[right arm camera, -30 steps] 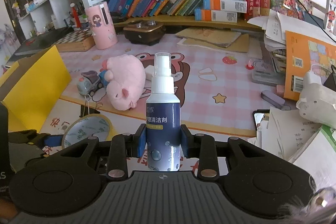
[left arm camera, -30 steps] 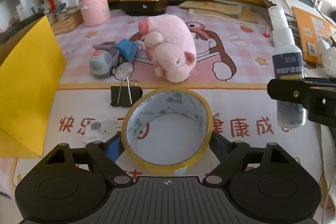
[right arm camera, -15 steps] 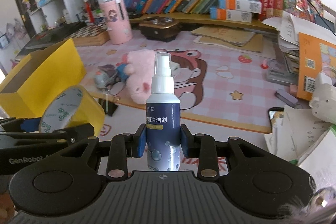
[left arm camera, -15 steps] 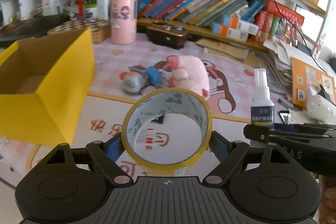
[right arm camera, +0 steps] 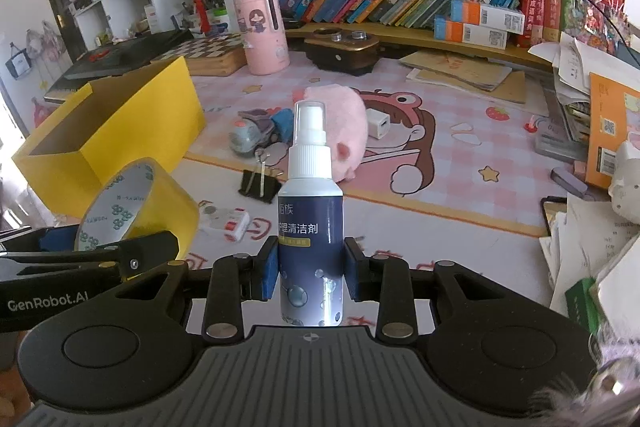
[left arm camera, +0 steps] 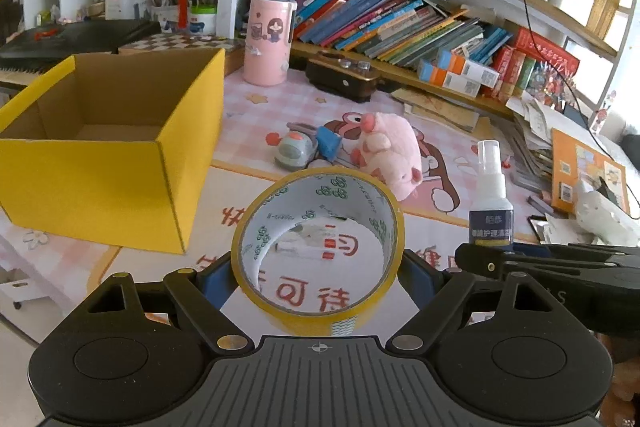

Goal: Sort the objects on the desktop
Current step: 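Carry the tape roll and spray bottle toward the yellow box with both tools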

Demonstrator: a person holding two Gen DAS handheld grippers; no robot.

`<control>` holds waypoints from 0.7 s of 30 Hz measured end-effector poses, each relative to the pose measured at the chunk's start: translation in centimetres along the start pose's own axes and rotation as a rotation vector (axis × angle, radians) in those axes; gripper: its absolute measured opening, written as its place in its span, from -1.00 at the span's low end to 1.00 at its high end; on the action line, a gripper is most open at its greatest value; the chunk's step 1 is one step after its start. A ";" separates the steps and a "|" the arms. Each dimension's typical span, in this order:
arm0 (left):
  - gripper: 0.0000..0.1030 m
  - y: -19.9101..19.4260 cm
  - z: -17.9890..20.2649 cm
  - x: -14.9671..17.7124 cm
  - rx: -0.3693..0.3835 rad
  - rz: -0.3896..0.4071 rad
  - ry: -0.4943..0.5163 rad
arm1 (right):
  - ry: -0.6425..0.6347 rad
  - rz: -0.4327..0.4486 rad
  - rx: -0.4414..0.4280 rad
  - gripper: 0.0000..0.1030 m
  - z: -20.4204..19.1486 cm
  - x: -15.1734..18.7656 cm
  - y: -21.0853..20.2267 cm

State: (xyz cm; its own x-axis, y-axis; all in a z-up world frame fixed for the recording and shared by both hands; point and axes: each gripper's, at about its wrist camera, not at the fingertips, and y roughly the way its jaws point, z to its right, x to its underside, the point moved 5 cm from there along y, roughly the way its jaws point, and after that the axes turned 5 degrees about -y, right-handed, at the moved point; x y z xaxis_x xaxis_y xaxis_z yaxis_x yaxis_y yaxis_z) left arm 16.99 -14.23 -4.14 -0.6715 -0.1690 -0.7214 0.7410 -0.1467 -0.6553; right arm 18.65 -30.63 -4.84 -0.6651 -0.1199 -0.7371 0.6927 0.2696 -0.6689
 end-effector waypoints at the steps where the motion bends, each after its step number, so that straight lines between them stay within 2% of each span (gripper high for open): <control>1: 0.67 -0.3 -0.4 0.1 0.003 0.000 0.000 | 0.002 0.001 0.002 -0.41 -0.4 0.1 -0.2; 21: 0.67 -8.8 -11.4 3.5 0.013 0.007 -0.019 | 0.027 0.000 0.008 -0.41 -13.8 4.3 -4.2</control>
State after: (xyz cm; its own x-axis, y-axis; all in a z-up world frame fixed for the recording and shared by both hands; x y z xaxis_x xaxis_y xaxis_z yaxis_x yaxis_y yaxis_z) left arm 8.06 -2.42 -3.46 -0.6663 -0.1883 -0.7215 0.7456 -0.1578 -0.6474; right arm 9.01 -19.11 -3.90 -0.6725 -0.0937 -0.7342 0.6947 0.2621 -0.6698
